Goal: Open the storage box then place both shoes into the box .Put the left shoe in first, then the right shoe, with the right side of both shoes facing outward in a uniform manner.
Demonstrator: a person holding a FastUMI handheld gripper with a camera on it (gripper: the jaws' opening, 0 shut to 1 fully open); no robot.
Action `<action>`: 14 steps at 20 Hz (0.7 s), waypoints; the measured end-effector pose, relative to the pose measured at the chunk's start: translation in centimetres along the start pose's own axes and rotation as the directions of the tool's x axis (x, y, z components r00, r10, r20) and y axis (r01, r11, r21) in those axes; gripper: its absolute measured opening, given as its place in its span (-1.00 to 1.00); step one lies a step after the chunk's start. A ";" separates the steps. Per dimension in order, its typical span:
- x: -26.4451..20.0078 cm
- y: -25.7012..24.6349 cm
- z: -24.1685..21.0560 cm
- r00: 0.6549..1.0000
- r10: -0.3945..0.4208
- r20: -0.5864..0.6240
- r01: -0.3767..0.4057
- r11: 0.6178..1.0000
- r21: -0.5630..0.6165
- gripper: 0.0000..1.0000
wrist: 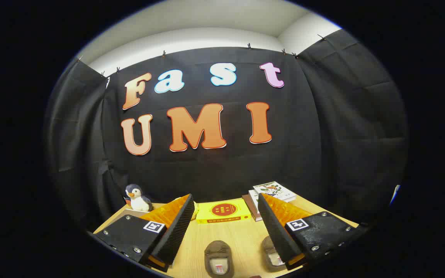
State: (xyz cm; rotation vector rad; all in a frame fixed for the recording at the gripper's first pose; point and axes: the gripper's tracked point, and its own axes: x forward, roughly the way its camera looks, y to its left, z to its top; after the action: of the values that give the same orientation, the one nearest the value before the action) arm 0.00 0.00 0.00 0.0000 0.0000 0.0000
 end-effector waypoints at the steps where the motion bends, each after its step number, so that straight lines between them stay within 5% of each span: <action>1: -0.1 0.5 -0.1 1.000 0.002 -0.007 -0.002 1.000 -0.006 0.97; 14: -0.3 3.3 -1.9 0.995 0.067 -0.071 -0.069 0.997 -0.029 0.97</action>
State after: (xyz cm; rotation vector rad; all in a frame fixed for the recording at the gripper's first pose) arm -0.31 3.28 -1.95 -0.0315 0.0702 0.0681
